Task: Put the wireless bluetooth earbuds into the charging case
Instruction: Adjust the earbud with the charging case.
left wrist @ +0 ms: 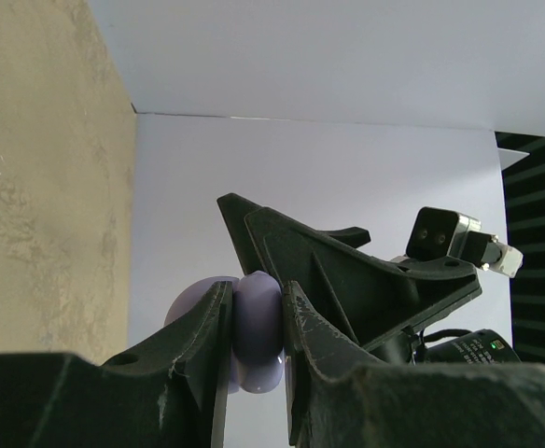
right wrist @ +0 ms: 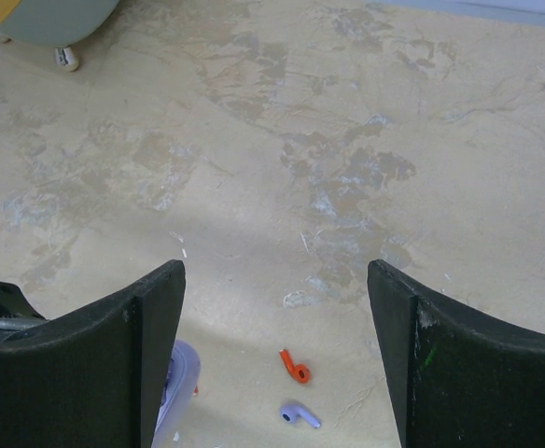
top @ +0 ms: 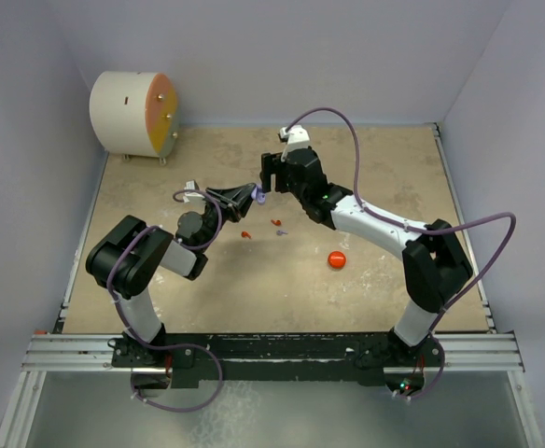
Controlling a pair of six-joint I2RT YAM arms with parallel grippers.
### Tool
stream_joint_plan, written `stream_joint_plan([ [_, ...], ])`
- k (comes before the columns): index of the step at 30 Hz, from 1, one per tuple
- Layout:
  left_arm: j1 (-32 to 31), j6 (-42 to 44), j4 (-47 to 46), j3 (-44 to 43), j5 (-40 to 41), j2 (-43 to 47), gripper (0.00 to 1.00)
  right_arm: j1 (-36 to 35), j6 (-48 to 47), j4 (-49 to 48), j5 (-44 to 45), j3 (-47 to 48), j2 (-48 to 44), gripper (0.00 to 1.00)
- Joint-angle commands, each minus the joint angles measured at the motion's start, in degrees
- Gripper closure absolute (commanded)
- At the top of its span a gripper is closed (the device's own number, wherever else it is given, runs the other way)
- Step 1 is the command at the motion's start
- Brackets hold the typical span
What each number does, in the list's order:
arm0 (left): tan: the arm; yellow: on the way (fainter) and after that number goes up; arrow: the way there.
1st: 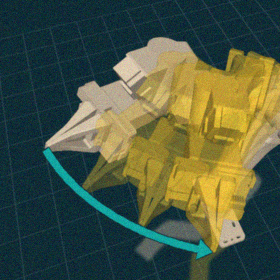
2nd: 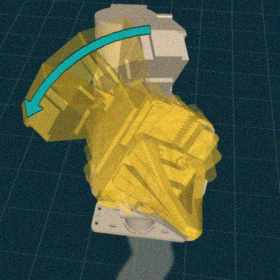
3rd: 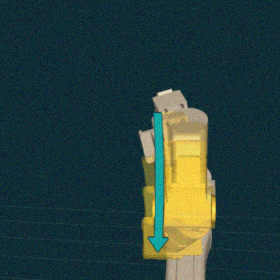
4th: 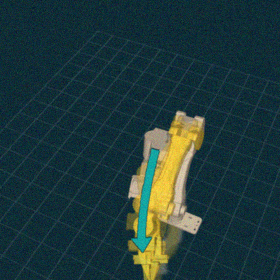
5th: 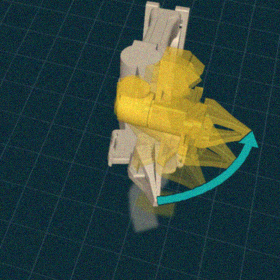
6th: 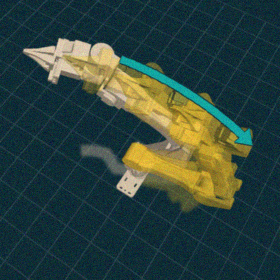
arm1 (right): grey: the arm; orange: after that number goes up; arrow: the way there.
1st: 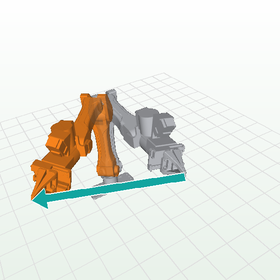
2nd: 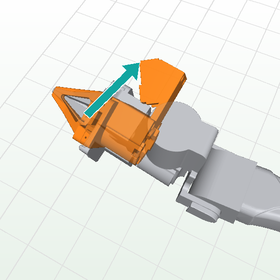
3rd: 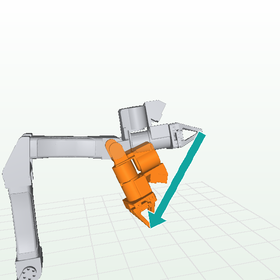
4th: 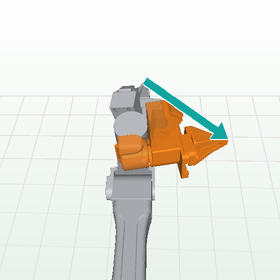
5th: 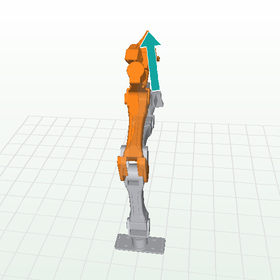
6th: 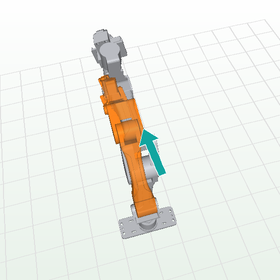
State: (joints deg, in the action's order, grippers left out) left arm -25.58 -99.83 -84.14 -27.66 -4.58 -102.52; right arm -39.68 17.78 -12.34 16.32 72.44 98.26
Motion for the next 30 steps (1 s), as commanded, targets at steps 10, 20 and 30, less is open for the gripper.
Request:
stream_joint_plan([
  [10, 0.00, 1.69, -1.35, -2.24, -0.42, 1.19, 1.00, -0.64, -1.53, -2.41, -1.99, -1.56, -2.77, 0.20],
  [20, 0.00, 1.88, -0.85, -2.49, -0.48, 1.34, 1.00, -1.01, -0.31, -1.83, -0.43, -2.84, -4.21, 0.20],
  [30, -0.06, 2.04, -0.42, -1.95, -0.43, 2.37, 1.00, -0.67, 1.08, -1.67, 1.96, -1.86, -4.26, 0.19],
])
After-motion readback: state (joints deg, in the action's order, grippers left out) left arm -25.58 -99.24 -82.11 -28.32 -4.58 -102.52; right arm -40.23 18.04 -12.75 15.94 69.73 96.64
